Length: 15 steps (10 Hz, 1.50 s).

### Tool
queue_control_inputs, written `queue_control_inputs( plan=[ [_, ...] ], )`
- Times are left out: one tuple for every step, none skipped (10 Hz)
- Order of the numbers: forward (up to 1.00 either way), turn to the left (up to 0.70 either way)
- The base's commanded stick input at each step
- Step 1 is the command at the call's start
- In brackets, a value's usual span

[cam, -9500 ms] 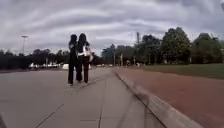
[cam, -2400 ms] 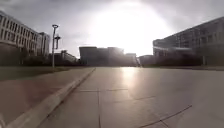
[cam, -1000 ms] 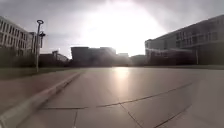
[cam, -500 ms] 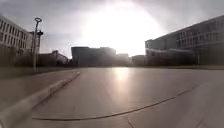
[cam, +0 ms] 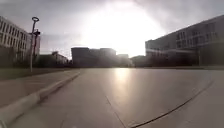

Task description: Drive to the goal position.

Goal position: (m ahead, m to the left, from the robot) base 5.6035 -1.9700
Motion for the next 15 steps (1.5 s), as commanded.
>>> queue_control_inputs(
  plan=[
    [0.7, 0.35],
    [0.7, 0.23],
    [0.7, 0.01],
    [0.7, 0.0],
    [0.7, 0.0],
    [0.7, 0.0],
    [0.7, 0.0],
    [0.7, 0.0],
    [0.7, 0.0],
    [0.7, 0.0],
    [0.7, 0.0],
    [0.7, 0.0],
    [0.7, 0.0],
    [0.7, 0.0],
    [0.7, 0.0]
  ],
)
